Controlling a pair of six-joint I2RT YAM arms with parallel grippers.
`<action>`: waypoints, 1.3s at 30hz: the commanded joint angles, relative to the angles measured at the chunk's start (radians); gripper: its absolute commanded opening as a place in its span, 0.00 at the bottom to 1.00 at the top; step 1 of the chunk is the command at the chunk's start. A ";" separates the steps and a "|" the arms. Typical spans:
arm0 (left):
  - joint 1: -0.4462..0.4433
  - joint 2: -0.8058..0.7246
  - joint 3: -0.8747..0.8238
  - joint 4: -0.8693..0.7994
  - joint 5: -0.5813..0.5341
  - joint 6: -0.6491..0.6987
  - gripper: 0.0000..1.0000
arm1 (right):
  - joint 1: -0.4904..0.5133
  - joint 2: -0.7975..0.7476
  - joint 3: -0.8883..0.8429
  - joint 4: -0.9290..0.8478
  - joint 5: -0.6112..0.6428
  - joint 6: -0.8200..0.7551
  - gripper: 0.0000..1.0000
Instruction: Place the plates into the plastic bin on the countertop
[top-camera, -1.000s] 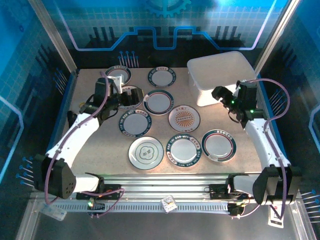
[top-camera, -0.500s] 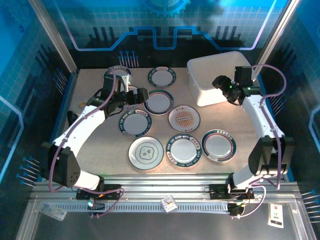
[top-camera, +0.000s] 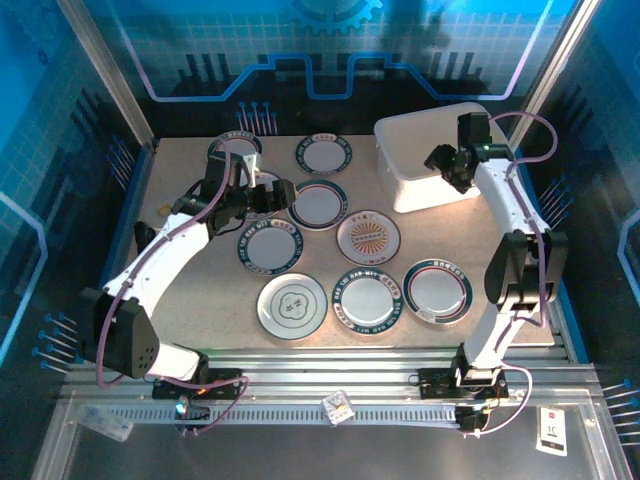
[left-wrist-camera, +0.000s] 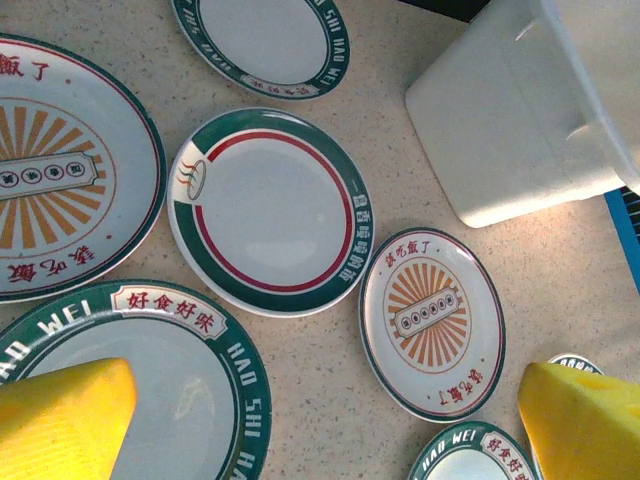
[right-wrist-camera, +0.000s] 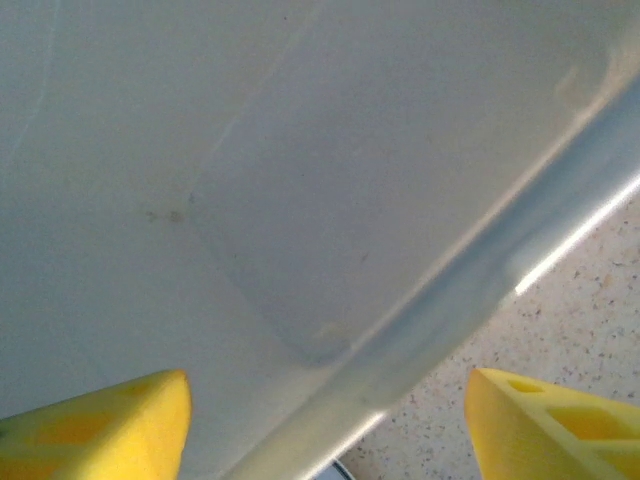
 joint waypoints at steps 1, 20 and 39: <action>-0.006 -0.041 -0.009 -0.050 -0.025 0.005 0.99 | 0.009 0.029 0.060 -0.108 0.059 -0.083 0.67; -0.006 -0.044 -0.012 -0.052 -0.023 -0.015 0.99 | -0.074 0.026 0.103 -0.199 0.122 -0.413 0.43; -0.006 -0.050 -0.007 -0.063 -0.014 -0.011 0.99 | -0.054 -0.059 0.293 -0.315 0.232 -0.491 0.76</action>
